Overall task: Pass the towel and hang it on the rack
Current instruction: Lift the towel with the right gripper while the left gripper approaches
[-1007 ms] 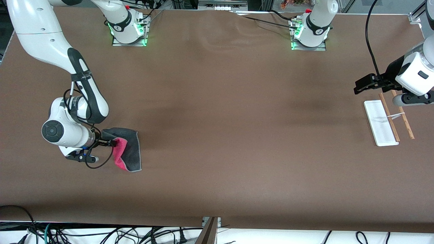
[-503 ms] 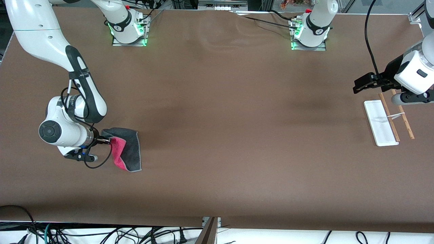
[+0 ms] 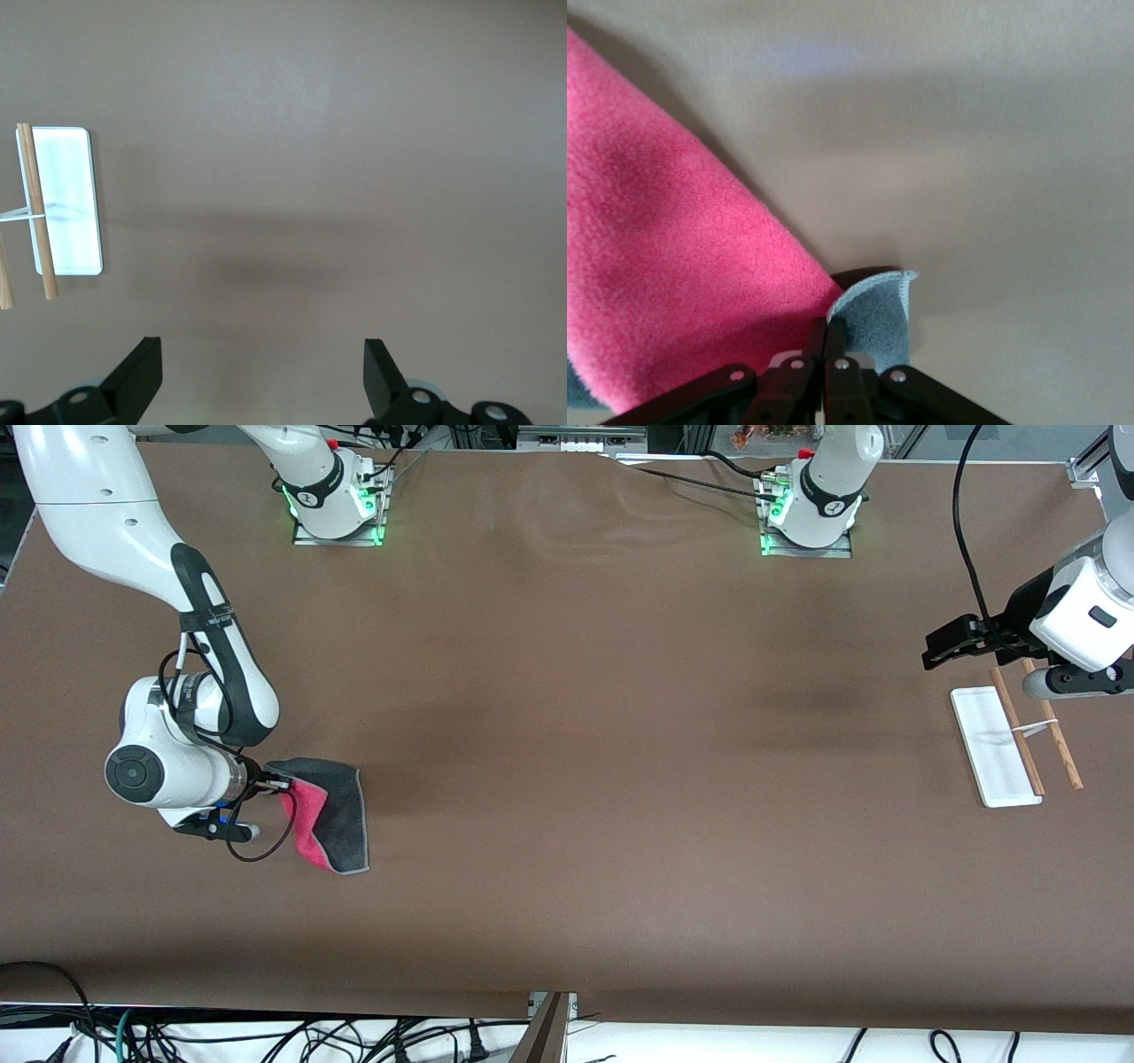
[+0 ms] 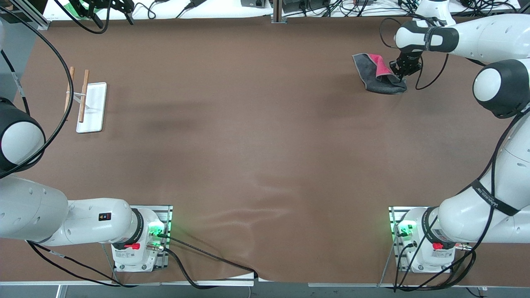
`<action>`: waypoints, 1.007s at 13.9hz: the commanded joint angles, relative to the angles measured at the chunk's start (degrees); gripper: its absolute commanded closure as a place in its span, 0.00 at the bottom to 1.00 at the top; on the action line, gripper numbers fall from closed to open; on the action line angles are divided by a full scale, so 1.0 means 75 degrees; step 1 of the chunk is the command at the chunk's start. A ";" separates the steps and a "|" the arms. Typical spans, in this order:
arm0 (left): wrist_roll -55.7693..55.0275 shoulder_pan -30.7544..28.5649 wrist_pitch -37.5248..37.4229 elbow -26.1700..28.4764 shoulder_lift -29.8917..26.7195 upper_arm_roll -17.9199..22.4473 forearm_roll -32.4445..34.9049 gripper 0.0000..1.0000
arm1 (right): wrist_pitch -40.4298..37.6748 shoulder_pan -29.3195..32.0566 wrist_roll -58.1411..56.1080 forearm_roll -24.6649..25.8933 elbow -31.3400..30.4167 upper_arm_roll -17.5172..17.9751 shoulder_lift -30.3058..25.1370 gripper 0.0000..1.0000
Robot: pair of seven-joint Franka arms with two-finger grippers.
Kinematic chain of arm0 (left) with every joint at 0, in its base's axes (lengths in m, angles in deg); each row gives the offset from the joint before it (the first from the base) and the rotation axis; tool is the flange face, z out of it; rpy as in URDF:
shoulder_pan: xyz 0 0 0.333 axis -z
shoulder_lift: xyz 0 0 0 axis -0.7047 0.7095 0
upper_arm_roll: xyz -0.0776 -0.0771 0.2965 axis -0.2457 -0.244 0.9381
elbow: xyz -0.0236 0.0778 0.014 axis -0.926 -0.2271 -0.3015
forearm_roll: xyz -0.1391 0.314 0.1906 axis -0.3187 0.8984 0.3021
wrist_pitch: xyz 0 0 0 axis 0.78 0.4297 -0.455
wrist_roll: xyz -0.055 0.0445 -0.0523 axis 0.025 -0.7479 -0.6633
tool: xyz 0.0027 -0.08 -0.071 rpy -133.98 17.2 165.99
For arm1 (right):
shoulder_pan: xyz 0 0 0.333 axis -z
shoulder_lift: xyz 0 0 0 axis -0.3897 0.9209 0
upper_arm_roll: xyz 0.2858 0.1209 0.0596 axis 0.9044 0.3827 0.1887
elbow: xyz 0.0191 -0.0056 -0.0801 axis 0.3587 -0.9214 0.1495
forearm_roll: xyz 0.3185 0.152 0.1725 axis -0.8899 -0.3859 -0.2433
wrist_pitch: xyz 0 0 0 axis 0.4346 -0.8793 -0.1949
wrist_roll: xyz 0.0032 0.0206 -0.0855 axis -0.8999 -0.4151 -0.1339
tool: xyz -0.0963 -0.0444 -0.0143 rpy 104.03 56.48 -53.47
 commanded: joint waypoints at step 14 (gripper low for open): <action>0.0065 -0.0013 -0.0091 -0.0067 -0.0031 0.0004 -0.0065 0.00 | -0.3516 -0.0307 0.0112 0.0072 0.3245 0.3680 -0.0737 1.00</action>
